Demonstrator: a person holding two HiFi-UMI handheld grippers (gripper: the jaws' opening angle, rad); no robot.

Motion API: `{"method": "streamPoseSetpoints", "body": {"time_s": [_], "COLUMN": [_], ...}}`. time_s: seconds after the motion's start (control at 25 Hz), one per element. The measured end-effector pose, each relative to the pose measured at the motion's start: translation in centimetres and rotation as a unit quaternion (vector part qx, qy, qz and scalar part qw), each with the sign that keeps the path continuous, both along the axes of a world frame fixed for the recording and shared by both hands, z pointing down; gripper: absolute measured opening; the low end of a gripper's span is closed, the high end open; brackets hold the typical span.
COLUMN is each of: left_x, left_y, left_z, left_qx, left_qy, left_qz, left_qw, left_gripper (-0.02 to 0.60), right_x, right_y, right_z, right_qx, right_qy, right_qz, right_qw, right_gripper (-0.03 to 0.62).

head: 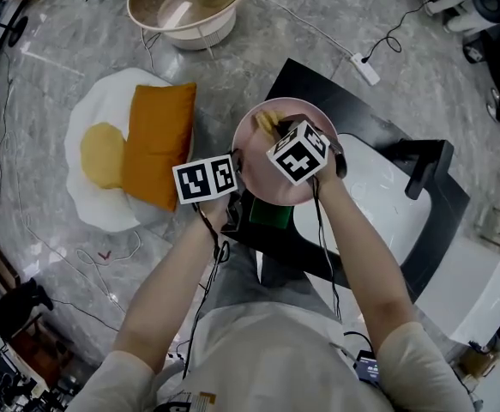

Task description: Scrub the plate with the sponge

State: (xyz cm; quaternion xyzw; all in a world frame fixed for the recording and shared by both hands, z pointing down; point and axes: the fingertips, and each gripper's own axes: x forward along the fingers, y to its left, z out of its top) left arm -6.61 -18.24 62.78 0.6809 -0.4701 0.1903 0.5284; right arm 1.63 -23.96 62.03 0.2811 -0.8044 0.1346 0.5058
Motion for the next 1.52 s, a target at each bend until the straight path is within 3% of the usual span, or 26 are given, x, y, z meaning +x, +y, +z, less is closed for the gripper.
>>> {"method": "streamPoseSetpoints", "body": {"time_s": [0.12,0.28,0.44,0.64,0.76,0.88,1.08,1.28,1.52], "left_x": [-0.1,-0.4,-0.4,-0.6,-0.5,-1.0,-1.7,-1.9,-1.5], "left_y": [-0.1,-0.5,-1.0,-1.2,-1.0,-0.6,0.1,0.6,0.3], "left_z": [-0.1,-0.1,-0.1,-0.3,-0.4,-1.2,-3.3,-8.0,-16.1], "left_qx": [0.002,0.006,0.008,0.006,0.005,0.020,0.044,0.100,0.191], "left_qy": [-0.003,-0.015,-0.024,-0.027,-0.028,-0.041,-0.057,-0.060,-0.049], "left_qz": [-0.002,-0.005,-0.004,0.002,0.010,0.026,0.042,0.066,0.096], "left_qw": [1.0000,0.9999,0.9997,0.9996,0.9995,0.9986,0.9965,0.9910,0.9757], "left_gripper": [0.027,0.028,0.028,0.030,0.032,0.072,0.077,0.063,0.049], "right_x": [3.2,6.9,8.9,8.6,7.9,7.4,7.1,6.3,6.4], "right_y": [-0.8,0.9,4.3,7.6,8.3,8.7,8.9,9.1,8.7], "right_z": [-0.2,0.0,-0.1,-0.9,-2.8,-5.0,-8.2,-12.6,-19.8], "right_qx": [0.010,0.014,-0.016,-0.028,-0.011,0.009,0.049,0.078,0.128], "right_qy": [0.040,0.114,0.125,0.080,0.041,0.003,-0.040,-0.093,-0.143], "right_qz": [0.016,-0.008,-0.004,0.013,0.029,0.046,0.071,0.102,0.119], "right_qw": [0.999,0.993,0.992,0.996,0.999,0.999,0.995,0.987,0.974], "right_gripper": [0.046,0.044,0.044,0.044,0.044,0.044,0.044,0.044,0.046]}}
